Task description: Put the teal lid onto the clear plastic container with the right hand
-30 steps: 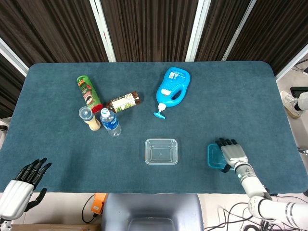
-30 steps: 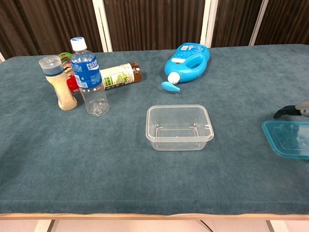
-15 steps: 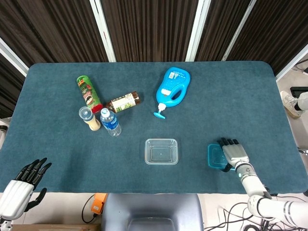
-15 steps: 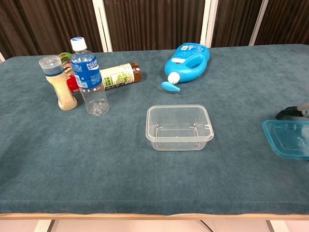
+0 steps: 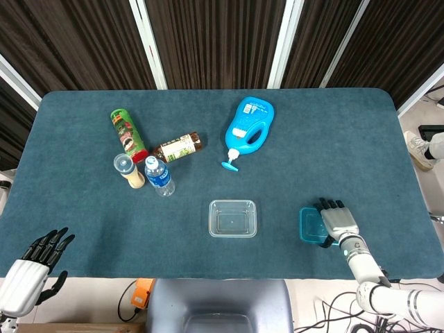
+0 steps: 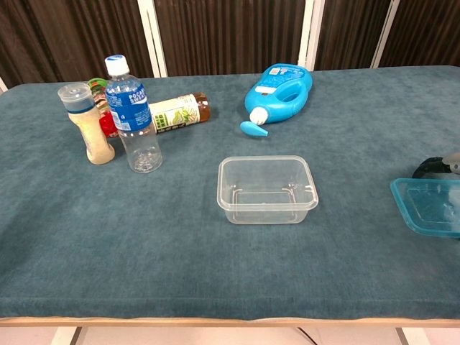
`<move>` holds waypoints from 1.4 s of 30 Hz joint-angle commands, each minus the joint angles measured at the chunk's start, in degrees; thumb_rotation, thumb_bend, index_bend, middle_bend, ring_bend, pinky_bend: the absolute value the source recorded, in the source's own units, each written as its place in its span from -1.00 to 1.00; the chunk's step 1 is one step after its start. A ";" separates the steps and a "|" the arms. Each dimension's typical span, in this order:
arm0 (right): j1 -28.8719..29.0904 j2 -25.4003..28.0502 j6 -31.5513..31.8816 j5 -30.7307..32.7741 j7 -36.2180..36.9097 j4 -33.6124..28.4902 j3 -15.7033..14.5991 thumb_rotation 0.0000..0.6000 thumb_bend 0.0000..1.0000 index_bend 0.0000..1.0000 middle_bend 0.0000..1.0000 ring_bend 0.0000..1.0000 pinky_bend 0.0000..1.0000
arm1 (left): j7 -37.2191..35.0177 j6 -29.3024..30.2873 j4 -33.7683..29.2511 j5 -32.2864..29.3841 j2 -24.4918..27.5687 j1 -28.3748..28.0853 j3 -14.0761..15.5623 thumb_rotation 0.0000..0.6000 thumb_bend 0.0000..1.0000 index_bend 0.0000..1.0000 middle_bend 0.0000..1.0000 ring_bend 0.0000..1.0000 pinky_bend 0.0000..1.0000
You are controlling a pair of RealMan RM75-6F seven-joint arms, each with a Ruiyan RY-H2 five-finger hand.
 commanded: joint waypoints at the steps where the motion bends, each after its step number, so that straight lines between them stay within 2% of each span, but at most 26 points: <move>1: 0.02 -0.08 0.26 -0.12 0.01 -0.07 -0.06 1.00 -0.46 -0.37 -0.75 -0.98 -0.62 | -0.01 0.00 -0.03 0.01 0.03 0.00 0.02 1.00 -0.14 -1.00 -1.00 -1.00 -0.68; 5: -0.06 -0.13 0.82 -0.49 0.25 -0.16 0.01 1.00 -0.46 -0.26 -0.66 -0.90 -0.54 | -0.08 0.06 0.05 0.11 -0.01 0.00 0.03 1.00 -0.13 -1.00 -1.00 -1.00 -0.68; 14: -1.13 -0.66 2.92 -3.39 1.24 0.22 0.32 1.00 -0.46 0.15 -0.43 -0.55 -0.23 | -0.14 -0.05 0.01 0.14 0.00 -0.07 0.04 1.00 -0.14 -1.00 -1.00 -1.00 -0.68; 24: -3.09 -0.65 5.39 -8.24 3.75 0.43 1.37 1.00 -0.46 0.33 -0.26 -0.36 -0.06 | 0.25 -0.68 -0.03 -0.01 -0.23 -0.30 0.03 1.00 -0.14 -1.00 -1.00 -1.00 -0.68; 33: -5.62 0.14 7.15 -16.21 9.25 0.87 3.02 1.00 -0.46 0.49 -0.12 -0.22 0.08 | 0.37 -0.69 -0.06 -0.14 -0.25 -0.27 0.03 1.00 -0.14 -1.00 -1.00 -1.00 -0.68; 42: -7.35 4.54 9.35 -25.15 18.34 -5.19 7.58 1.00 -0.45 0.57 -0.06 -0.15 0.17 | 0.66 -0.71 -0.20 -0.27 -0.30 -0.12 0.12 1.00 -0.14 -1.00 -1.00 -1.00 -0.68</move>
